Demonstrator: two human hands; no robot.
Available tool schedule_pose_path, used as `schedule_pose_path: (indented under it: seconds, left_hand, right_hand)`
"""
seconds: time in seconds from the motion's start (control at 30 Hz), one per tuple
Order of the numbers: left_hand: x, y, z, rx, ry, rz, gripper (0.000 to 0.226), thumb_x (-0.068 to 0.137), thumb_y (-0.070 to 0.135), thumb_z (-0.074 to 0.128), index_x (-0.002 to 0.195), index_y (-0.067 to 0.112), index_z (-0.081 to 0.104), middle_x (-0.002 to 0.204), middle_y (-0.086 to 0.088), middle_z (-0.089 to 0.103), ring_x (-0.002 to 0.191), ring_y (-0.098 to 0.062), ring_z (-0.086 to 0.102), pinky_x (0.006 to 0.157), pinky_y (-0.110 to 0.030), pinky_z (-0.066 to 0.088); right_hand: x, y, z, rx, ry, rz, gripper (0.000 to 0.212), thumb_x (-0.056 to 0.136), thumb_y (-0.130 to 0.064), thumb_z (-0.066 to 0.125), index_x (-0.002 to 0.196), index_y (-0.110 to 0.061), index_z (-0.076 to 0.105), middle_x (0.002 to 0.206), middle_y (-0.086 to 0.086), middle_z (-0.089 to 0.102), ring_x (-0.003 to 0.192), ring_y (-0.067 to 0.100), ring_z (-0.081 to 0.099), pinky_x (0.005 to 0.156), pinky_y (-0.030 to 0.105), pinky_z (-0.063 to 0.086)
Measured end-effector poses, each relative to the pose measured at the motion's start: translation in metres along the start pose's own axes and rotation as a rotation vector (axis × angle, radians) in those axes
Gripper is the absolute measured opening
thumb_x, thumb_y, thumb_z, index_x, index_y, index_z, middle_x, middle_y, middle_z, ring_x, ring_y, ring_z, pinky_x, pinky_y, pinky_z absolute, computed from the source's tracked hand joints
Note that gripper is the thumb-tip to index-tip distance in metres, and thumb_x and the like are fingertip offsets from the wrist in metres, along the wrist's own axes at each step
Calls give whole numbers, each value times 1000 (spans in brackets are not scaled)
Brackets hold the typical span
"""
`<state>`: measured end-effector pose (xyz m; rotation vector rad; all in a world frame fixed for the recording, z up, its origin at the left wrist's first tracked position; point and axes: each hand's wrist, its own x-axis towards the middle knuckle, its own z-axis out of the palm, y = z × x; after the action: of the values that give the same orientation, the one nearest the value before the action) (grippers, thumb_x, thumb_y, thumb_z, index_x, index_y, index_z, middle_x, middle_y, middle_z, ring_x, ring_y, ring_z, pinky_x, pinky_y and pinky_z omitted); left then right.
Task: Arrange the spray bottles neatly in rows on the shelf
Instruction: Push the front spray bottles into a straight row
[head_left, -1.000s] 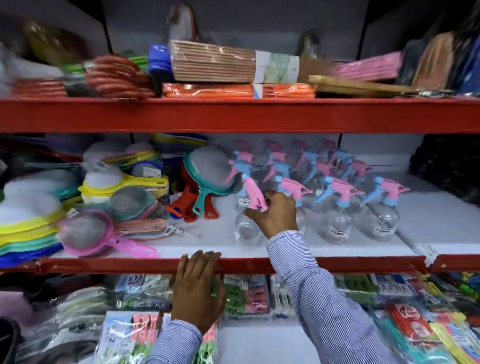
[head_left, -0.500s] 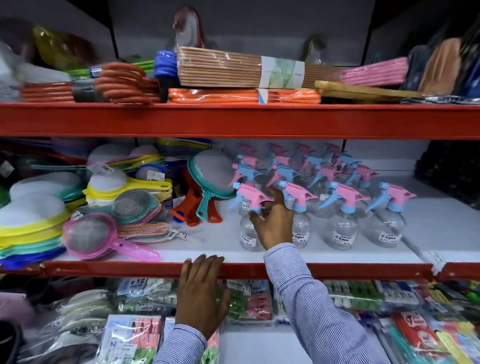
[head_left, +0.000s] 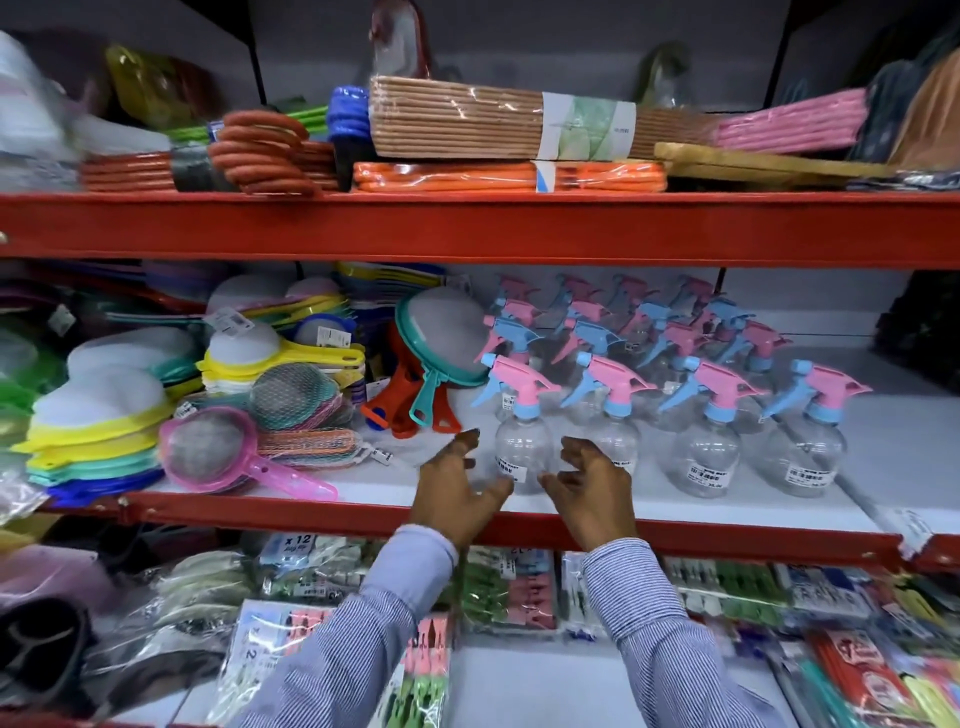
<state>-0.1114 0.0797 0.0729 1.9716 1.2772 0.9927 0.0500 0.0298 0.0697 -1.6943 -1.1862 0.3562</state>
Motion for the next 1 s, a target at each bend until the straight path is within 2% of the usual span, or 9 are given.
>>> schedule_pose_path:
  seconds: [0.1, 0.2, 0.33, 0.5, 0.6, 0.7, 0.77, 0.87, 1.0]
  left_hand:
    - [16, 2, 11, -80, -35, -23, 62, 75, 21, 80, 131, 15, 56, 125, -1, 66, 92, -9, 64, 75, -11, 48]
    - [19, -2, 15, -89, 9, 5, 49, 74, 20, 81, 120, 19, 65, 112, 2, 73, 79, -1, 65, 65, 2, 42]
    - [19, -6, 19, -99, 54, -2, 49, 72, 30, 83, 118, 21, 67, 109, 7, 72, 82, -7, 69, 64, 2, 43]
    - [19, -8, 22, -93, 70, 14, 52, 72, 32, 84, 119, 19, 66, 112, 6, 72, 77, 0, 66, 64, 2, 42]
    - [18, -6, 23, -92, 77, 28, 54, 73, 32, 83, 122, 18, 65, 116, 4, 71, 81, -3, 66, 64, 2, 42]
    - [8, -3, 24, -125, 203, 41, 55, 72, 29, 84, 122, 20, 64, 114, 4, 69, 88, -9, 66, 66, -8, 51]
    - [-4, 4, 30, -104, 336, 137, 36, 74, 26, 80, 109, 23, 68, 101, 6, 71, 81, -8, 66, 70, -28, 58]
    - [-21, 30, 55, -139, 317, 219, 16, 76, 26, 71, 92, 23, 71, 86, 9, 73, 68, -7, 67, 67, -32, 57]
    - [-12, 58, 95, -42, 108, 177, 53, 78, 31, 65, 127, 10, 60, 119, -10, 70, 98, -22, 68, 89, -35, 55]
  right_hand:
    - [8, 4, 2, 11, -59, -21, 51, 80, -16, 75, 127, -9, 57, 124, 14, 67, 96, 23, 72, 94, 39, 55]
    - [14, 8, 3, 11, -74, -29, 46, 81, -13, 74, 125, -8, 59, 122, 12, 69, 103, 22, 70, 95, 36, 54]
    - [16, 12, 5, 24, -94, -37, 44, 84, -14, 70, 127, -11, 59, 124, 9, 68, 103, 19, 70, 97, 37, 54]
    - [16, 12, 6, -1, -94, -58, 44, 85, -16, 69, 128, -12, 58, 125, 8, 68, 103, 18, 70, 95, 31, 54]
    - [10, 6, -3, 2, -108, -26, 49, 83, -18, 71, 130, -11, 57, 123, 5, 67, 100, 19, 70, 92, 25, 52]
    - [-4, 6, -31, 21, -22, 9, 38, 78, -15, 76, 114, -14, 66, 105, 1, 73, 83, 15, 71, 86, 28, 56]
    - [-16, 15, -55, -1, 67, 21, 21, 75, -12, 77, 94, -16, 69, 86, -2, 75, 65, 4, 68, 73, 25, 58]
    - [-17, 30, -77, -35, 177, 58, 21, 72, -9, 76, 84, -17, 62, 76, -5, 71, 54, 4, 64, 63, 24, 55]
    - [2, 35, -80, -76, 196, 23, 32, 73, -12, 77, 100, -16, 59, 90, 2, 71, 61, 17, 65, 71, 30, 54]
